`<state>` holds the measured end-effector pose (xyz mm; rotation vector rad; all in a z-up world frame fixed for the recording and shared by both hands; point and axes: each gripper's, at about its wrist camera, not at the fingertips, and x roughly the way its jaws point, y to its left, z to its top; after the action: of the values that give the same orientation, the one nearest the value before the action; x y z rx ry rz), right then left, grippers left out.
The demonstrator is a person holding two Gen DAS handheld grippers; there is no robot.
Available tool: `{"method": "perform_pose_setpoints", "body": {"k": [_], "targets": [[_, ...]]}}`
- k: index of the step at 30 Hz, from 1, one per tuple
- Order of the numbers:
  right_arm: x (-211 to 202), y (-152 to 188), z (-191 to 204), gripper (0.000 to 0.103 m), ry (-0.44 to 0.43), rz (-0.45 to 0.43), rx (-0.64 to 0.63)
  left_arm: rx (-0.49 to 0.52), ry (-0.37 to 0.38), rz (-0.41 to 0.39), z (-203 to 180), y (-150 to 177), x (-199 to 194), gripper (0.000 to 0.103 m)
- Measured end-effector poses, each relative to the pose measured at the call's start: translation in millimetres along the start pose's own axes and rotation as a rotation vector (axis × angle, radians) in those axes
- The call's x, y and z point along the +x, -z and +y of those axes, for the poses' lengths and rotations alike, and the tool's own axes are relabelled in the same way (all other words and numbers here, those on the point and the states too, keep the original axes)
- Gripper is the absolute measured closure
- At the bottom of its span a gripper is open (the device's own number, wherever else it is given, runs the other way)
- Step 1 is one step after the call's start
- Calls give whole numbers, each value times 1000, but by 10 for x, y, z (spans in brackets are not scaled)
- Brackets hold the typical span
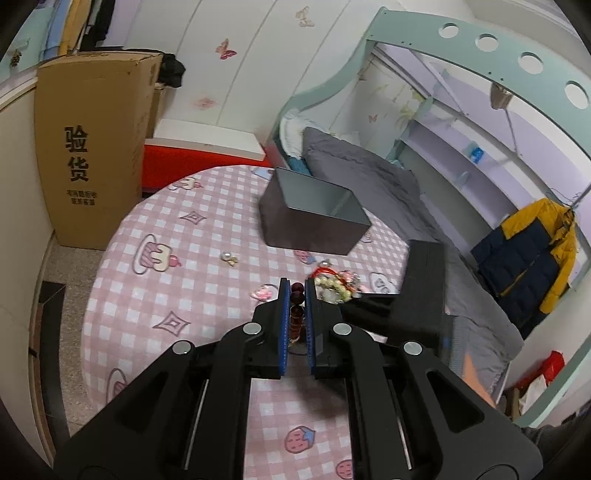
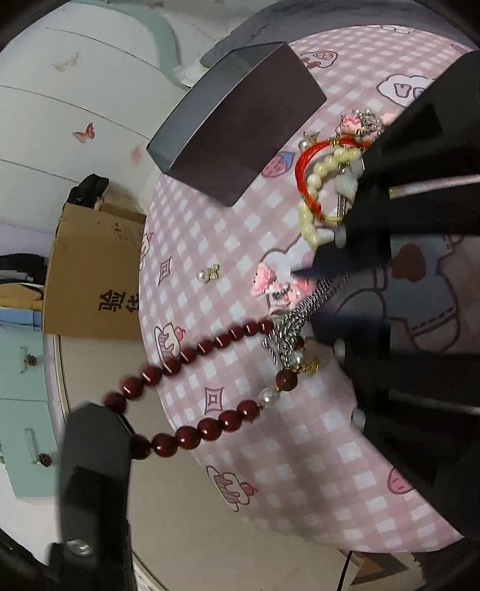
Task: Organize jewelry
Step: 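Lift the bead bracelet and silver chain and carry both over the grey metal box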
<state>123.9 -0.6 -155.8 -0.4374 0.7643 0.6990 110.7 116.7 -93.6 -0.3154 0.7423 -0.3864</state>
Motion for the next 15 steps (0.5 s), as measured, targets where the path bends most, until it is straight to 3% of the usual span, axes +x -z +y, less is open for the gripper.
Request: {"method": "perform_pose_setpoints", "body": {"k": [2, 15], "targets": [[-117, 12, -95, 99, -13, -25, 32, -9, -7, -2, 34, -17, 10, 95], [-1053, -189, -542, 100, -33, -169, 172, 49, 80, -45, -250, -311, 52, 95]]}}
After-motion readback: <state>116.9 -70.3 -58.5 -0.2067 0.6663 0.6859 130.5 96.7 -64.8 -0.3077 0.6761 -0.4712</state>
